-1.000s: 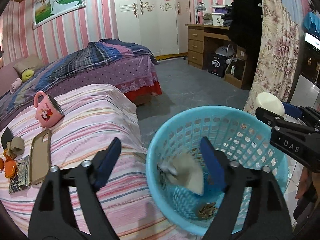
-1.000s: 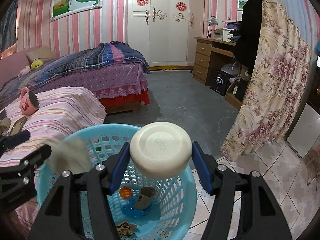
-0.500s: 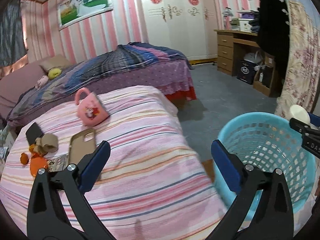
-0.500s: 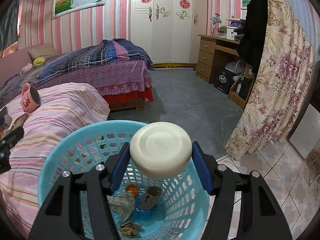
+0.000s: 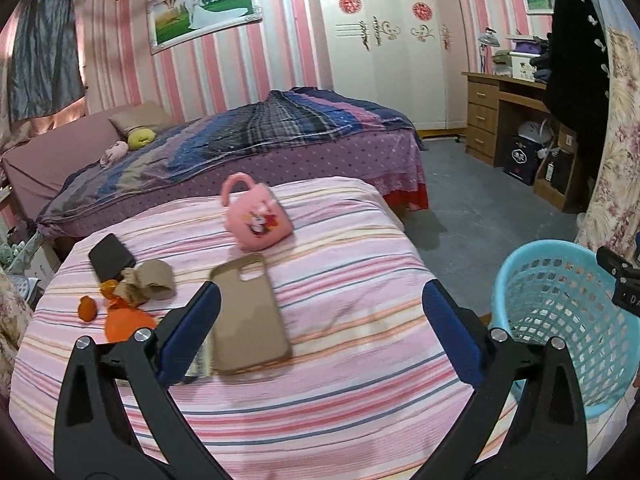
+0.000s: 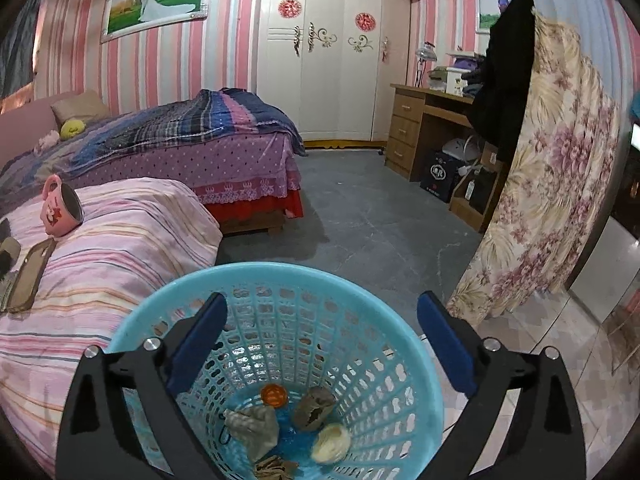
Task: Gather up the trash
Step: 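Move both tools back over the bed items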
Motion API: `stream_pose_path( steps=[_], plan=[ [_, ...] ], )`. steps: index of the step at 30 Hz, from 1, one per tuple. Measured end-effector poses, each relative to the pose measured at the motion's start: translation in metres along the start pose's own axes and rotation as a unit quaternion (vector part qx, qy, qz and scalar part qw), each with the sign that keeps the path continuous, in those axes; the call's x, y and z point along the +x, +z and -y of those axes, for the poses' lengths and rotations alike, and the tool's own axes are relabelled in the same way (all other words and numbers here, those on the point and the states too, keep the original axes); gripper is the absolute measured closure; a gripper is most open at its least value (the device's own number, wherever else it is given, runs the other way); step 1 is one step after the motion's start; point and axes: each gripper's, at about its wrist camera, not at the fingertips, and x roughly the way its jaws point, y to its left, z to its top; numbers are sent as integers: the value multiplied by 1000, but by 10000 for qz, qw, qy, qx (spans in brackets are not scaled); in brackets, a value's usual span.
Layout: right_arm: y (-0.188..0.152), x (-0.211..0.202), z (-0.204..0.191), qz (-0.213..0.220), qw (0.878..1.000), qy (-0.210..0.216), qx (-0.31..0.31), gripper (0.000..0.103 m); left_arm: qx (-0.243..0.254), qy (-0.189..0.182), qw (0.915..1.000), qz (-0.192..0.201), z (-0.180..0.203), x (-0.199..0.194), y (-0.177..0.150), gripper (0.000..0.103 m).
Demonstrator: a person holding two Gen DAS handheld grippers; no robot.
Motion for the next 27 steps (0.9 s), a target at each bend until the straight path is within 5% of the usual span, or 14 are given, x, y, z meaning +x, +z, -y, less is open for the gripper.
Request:
stream_pose_path(
  steps=[27],
  plan=[
    [10, -16, -148, -45, 9931, 1001, -616, 7, -808, 1244, 9881, -398, -215, 6, -37, 5]
  ],
)
